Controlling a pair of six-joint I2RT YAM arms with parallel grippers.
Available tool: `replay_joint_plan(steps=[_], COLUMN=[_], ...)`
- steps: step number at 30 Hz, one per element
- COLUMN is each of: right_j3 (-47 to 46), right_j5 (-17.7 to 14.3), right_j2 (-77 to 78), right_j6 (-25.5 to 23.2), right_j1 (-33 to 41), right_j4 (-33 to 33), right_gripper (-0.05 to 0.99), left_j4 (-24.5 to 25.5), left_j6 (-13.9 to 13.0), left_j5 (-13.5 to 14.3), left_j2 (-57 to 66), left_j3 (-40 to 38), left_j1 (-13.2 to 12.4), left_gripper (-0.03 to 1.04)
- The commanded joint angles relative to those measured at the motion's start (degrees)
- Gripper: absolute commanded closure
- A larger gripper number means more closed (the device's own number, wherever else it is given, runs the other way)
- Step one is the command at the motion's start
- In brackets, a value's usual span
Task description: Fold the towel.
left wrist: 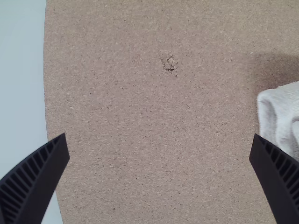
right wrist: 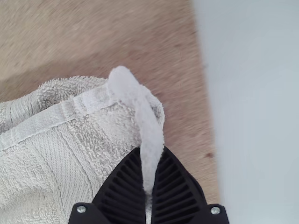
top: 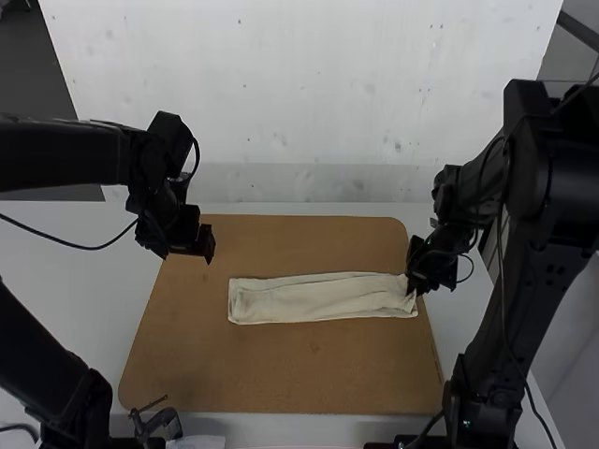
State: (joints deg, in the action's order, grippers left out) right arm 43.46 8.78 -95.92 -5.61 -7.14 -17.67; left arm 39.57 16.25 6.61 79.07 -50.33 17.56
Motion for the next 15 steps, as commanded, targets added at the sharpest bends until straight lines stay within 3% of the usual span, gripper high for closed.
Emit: replay_joint_plan(steps=[1, 9, 15], right_j3=[2.3, 6.6, 11.6], right_j5=[-3.5, -3.5, -3.6], right_j2=[-0.3, 0.0, 0.6], right_j6=[4.8, 11.1, 12.3], right_j1=[-5.6, -14.5, -17.1], right_j4=[-0.3, -3.2, -6.9], right_gripper=[0.92, 0.92, 0.92], left_j4=[-0.3, -0.5, -0.5], left_j6=[-1.0, -1.2, -1.6], left_j5=[-0.3, -0.2, -0.3], left_j2=[-3.0, -3.1, -3.9], left_j3=[0.0, 0.0, 0.0], left_j1=[-0.8, -1.5, -1.7], left_gripper=[0.01, 0.01, 0.01])
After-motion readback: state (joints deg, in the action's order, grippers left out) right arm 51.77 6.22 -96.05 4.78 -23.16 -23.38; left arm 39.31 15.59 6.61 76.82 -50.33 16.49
